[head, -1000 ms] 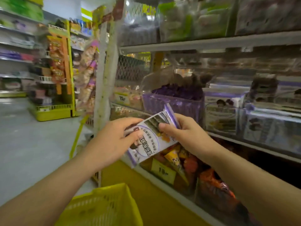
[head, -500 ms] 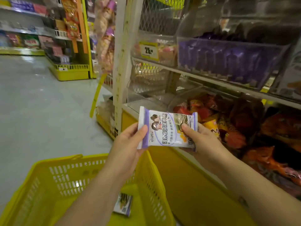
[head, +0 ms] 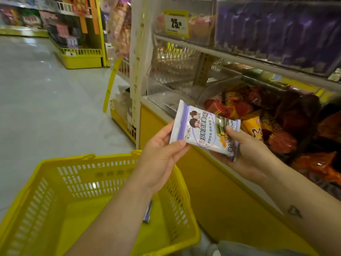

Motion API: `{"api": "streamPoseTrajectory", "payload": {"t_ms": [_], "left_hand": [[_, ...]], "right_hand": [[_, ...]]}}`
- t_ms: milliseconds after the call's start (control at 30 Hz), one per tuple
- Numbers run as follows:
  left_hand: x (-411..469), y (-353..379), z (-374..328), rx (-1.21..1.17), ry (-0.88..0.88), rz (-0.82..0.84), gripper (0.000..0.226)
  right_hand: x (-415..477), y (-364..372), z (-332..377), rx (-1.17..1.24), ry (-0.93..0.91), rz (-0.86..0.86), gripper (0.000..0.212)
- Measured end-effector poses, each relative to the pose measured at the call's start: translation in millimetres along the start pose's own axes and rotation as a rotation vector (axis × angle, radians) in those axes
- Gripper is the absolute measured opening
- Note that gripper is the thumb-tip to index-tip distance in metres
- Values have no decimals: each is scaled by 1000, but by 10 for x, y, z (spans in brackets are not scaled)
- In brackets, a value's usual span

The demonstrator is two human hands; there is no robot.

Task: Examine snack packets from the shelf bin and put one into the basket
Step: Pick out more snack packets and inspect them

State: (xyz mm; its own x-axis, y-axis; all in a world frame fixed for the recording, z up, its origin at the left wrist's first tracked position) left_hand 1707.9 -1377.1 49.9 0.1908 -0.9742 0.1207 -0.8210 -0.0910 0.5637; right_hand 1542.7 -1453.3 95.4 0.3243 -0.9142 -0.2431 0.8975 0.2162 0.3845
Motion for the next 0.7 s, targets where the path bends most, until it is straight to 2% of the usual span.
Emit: {"api": "streamPoseTrajectory", "payload": {"t_ms": [100, 233, 333, 500, 633, 700], "left_hand": [[21, -28, 36, 0, 5, -106, 44], [20, -81, 76, -17, -5, -208, 40], [26, -126, 96, -38, -8, -251, 34], [47, -208, 110, -137, -39, -364, 33], [50, -190, 95, -304, -36, -438, 48], [49, -116, 76, -330, -51, -413, 43]], "right_hand": [[-20, 6, 43, 121, 38, 66, 40], [-51, -2, 54, 76, 27, 65, 40], [-103, 5, 75, -4, 28, 135, 36], [-176, -25, 106, -317, -67, 153, 27], [-219, 26, 93, -358, -165, 91, 8], [-239, 73, 85, -313, -191, 84, 6]]}}
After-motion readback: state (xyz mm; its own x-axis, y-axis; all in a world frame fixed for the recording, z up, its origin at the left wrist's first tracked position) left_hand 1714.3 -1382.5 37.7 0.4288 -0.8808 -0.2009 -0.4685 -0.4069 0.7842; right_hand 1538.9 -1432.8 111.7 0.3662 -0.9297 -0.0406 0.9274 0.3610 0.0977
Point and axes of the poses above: each hand's wrist, its own x-axis towards the middle knuckle, its own y-axis out of the palm, z = x × y, the point moved 1 cm from there along x, towards the middle knuckle, and after that the axes turned 5 degrees about x, right-handed, at the moved point
